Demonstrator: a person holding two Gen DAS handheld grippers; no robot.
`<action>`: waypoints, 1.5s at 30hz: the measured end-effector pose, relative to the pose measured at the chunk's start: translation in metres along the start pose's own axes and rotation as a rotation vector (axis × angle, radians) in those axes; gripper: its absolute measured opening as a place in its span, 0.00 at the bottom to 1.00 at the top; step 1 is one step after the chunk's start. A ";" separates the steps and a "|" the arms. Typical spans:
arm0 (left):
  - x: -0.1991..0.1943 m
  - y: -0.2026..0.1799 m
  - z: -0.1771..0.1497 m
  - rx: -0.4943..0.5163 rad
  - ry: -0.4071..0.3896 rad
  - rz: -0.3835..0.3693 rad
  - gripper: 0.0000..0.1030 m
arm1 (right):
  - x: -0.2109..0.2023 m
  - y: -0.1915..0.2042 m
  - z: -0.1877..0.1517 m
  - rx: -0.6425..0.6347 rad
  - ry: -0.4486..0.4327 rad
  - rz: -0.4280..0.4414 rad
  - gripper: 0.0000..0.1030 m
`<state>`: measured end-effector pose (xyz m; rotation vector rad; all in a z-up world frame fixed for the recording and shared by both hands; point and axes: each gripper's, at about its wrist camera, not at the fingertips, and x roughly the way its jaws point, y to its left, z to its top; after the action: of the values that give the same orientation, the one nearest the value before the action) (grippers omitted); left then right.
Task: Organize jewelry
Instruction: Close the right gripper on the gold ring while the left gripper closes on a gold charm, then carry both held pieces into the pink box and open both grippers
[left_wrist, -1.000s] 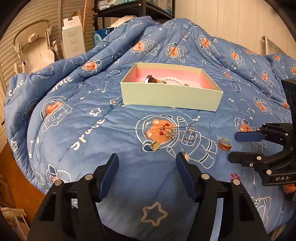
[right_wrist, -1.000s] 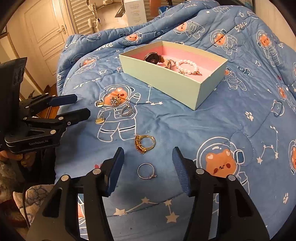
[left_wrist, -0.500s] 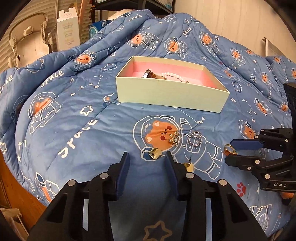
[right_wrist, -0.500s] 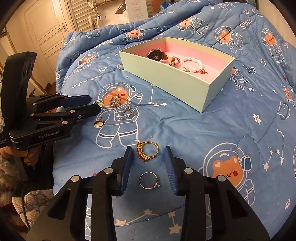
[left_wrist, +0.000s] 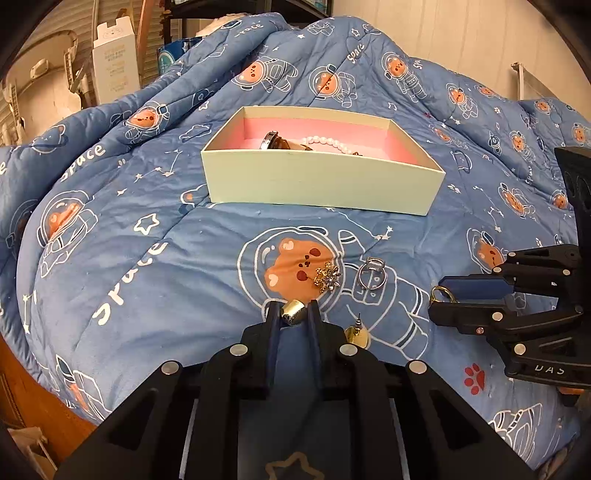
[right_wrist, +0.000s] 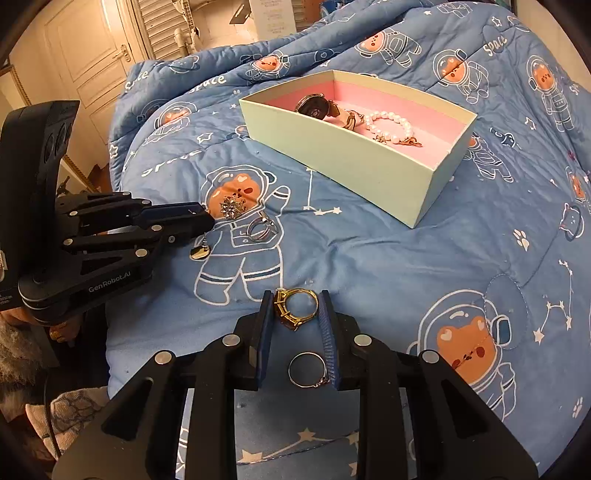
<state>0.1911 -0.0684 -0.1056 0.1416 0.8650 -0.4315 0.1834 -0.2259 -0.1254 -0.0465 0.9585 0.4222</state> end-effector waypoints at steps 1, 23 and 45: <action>0.000 0.001 0.000 -0.007 -0.003 -0.004 0.14 | 0.000 0.000 0.000 0.001 0.000 0.000 0.24; -0.021 0.000 0.027 -0.023 -0.044 -0.056 0.14 | -0.026 -0.008 0.026 0.039 -0.059 0.106 0.24; 0.020 -0.011 0.127 -0.014 0.020 -0.138 0.14 | -0.019 -0.067 0.121 0.052 -0.111 0.016 0.24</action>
<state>0.2873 -0.1212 -0.0387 0.0734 0.9006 -0.5534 0.2932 -0.2666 -0.0493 0.0314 0.8601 0.4106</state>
